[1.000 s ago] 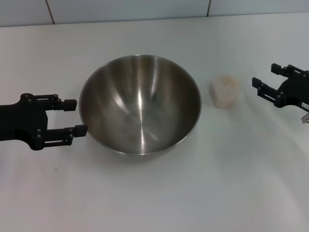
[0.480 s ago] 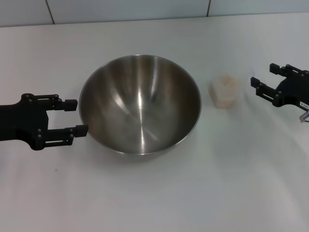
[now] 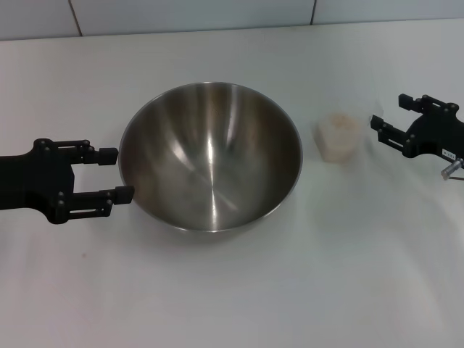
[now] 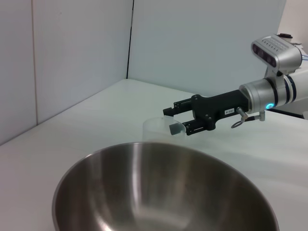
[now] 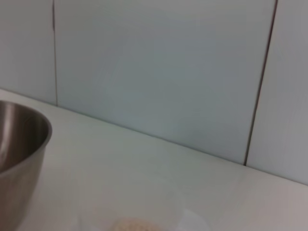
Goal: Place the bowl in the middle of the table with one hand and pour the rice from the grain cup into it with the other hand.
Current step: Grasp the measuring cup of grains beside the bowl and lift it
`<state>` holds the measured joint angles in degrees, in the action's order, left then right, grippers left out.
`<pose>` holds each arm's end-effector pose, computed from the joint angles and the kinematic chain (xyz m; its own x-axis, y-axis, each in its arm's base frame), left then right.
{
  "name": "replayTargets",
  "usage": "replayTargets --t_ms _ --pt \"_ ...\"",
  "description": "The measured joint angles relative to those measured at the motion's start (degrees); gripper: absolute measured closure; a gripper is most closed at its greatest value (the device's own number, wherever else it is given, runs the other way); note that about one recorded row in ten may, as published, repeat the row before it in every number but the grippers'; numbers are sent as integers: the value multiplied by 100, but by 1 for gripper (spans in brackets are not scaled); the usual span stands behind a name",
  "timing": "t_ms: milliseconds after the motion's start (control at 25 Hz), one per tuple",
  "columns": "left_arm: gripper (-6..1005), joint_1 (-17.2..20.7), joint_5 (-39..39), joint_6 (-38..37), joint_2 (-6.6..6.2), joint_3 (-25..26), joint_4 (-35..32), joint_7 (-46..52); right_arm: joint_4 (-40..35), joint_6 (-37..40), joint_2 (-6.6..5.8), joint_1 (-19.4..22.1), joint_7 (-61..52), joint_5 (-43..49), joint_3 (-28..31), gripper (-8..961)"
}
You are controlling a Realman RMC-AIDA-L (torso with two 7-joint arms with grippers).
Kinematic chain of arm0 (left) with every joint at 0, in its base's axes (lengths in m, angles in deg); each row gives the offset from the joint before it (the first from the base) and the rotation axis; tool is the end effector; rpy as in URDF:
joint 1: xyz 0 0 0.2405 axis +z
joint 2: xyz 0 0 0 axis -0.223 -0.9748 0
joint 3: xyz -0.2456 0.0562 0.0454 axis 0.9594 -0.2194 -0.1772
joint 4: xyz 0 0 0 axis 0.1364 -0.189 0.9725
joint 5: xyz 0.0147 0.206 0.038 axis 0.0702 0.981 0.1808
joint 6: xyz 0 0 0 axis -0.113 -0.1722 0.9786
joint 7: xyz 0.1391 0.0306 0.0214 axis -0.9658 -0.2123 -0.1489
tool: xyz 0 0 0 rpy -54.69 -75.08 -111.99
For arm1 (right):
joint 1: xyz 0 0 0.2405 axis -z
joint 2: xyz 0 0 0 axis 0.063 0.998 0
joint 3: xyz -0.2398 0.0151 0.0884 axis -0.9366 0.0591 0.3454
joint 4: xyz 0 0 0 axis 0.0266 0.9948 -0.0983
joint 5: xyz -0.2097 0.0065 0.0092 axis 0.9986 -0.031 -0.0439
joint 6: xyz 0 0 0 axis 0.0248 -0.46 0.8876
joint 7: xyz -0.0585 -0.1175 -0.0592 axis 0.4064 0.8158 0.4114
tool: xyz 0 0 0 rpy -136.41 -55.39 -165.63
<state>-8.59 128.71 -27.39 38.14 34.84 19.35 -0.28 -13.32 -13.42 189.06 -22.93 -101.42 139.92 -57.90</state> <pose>-0.2594 0.3007 0.0517 0.8952 0.2470 0.3709 0.3280 -0.9286 -0.1734 0.3476 0.3349 0.0042 0.8569 -0.2222 -0.4651 -0.5064 -0.5307 -0.6796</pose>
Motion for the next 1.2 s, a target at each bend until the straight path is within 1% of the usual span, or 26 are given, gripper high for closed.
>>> replayTargets --t_ms 1080,1200 --pt "319 -154 38 242 2 0 64 -37 122 -372 -9 -366 61 -1 -33 317" --pt "319 -162 38 280 2 0 76 -38 135 -369 -9 -374 128 -1 -137 317"
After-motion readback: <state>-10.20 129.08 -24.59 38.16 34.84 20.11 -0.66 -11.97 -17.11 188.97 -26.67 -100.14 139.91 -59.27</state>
